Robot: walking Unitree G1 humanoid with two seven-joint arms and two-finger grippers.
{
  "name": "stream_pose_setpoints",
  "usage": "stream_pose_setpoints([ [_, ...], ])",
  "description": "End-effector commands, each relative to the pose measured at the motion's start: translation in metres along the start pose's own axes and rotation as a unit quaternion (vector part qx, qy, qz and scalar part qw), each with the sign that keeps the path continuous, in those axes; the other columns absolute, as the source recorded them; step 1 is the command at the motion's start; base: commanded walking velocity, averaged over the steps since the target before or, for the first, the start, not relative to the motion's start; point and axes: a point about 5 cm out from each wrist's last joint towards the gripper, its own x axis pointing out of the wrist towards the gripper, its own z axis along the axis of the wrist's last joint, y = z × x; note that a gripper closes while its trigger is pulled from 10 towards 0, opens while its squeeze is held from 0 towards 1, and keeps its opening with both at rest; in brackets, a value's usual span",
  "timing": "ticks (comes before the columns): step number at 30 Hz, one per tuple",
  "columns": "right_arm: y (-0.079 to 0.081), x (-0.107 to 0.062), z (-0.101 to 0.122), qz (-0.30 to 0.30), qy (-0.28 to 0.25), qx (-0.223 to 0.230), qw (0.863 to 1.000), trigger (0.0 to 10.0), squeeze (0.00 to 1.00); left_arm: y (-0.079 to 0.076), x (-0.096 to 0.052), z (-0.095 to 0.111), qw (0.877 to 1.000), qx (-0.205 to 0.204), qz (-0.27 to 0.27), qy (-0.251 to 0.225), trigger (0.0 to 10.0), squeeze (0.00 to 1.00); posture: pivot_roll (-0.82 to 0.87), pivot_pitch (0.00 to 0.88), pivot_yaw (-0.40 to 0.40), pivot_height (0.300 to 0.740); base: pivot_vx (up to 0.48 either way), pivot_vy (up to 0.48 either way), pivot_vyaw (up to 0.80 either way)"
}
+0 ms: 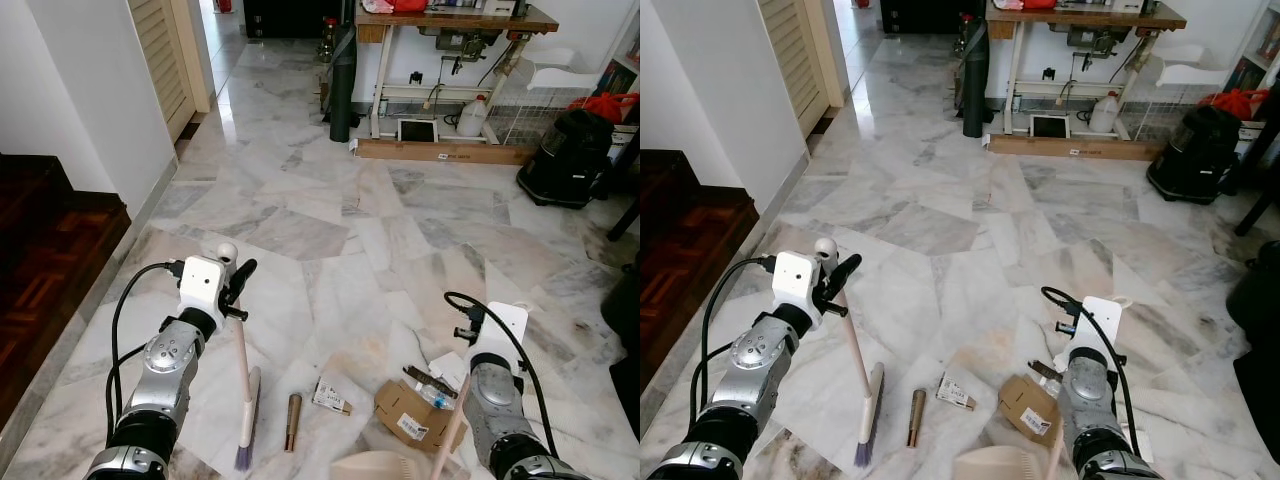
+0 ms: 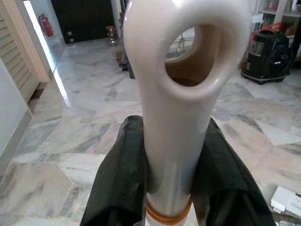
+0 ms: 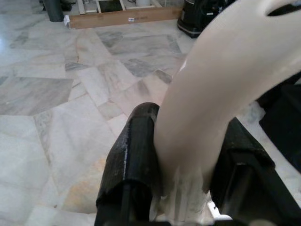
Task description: Sweep floor
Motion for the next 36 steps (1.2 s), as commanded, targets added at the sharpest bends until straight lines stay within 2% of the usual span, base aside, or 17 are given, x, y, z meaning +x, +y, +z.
stream_pose_setpoints([
  [1,-0.001,0.0,0.003,-0.002,-0.009,0.007,1.0,10.0,0.0,0.002,0.002,0.01,1.0,0.011,-0.009,-0.019,10.0,0.0,0.03,0.0,-0.001,0.74,0.0,0.0,0.0],
  [15,0.009,0.001,0.01,0.008,-0.028,0.018,0.999,10.0,0.0,0.003,-0.002,0.013,1.0,0.016,-0.018,-0.02,10.0,0.0,0.06,0.01,0.009,0.74,0.0,0.0,0.0],
  [26,0.009,0.009,0.032,0.004,-0.067,0.01,0.998,10.0,0.0,0.0,-0.005,0.015,0.999,0.014,-0.018,-0.024,10.0,0.0,0.06,0.03,0.003,0.74,0.0,0.0,0.0],
  [32,0.013,0.006,0.019,0.008,-0.034,-0.005,0.999,10.0,0.0,0.002,-0.008,0.016,0.999,0.017,-0.016,-0.023,10.0,0.0,0.07,0.04,0.002,0.74,0.0,0.0,0.0],
  [34,0.016,0.004,0.007,0.019,0.008,-0.019,1.0,10.0,0.0,0.003,-0.008,0.016,0.999,0.018,-0.016,-0.022,10.0,0.0,0.07,0.04,0.002,0.74,0.0,0.0,0.0],
  [36,0.016,0.002,0.002,0.016,0.024,-0.02,0.999,10.0,0.0,0.003,-0.008,0.017,0.999,0.018,-0.016,-0.022,10.0,0.0,0.07,0.041,0.001,0.74,0.0,0.0,0.0],
])
